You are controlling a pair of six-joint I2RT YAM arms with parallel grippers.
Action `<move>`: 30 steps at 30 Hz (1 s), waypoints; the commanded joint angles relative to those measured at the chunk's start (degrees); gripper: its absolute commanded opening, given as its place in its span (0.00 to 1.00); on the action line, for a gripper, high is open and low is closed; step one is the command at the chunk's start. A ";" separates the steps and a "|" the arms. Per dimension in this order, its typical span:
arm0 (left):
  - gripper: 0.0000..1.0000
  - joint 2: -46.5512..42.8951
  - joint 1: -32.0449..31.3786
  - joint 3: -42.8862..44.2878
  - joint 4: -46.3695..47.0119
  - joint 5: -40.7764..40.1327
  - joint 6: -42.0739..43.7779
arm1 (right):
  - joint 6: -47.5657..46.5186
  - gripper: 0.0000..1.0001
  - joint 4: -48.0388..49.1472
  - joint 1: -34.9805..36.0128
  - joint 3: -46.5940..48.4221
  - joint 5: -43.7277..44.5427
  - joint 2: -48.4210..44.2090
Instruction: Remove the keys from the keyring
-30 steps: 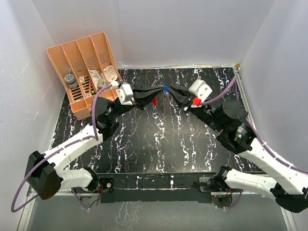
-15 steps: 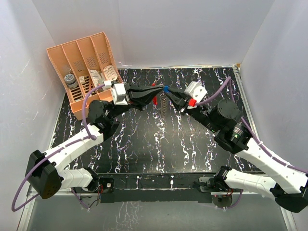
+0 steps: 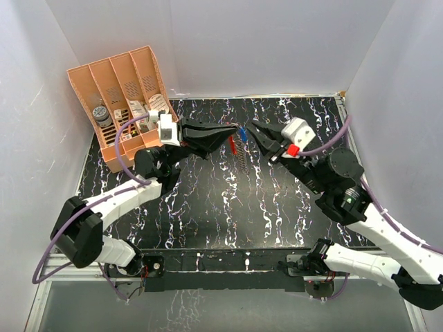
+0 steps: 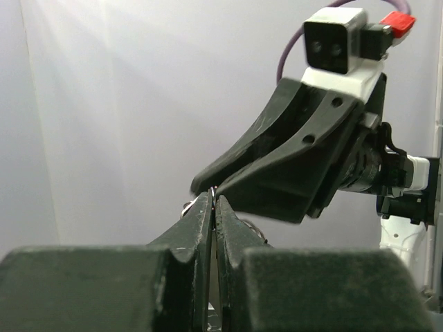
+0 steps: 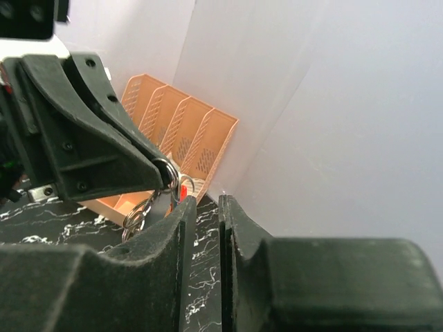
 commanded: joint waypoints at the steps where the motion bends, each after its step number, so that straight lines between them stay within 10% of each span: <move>1: 0.00 2.17 2.42 -0.53 14.76 -0.73 -8.46 | -0.89 0.18 3.70 -0.05 0.61 1.99 -3.14; 30: 0.00 5.81 3.82 4.98 16.86 1.53 -17.60 | -0.52 0.33 4.84 -0.06 -1.67 1.87 0.22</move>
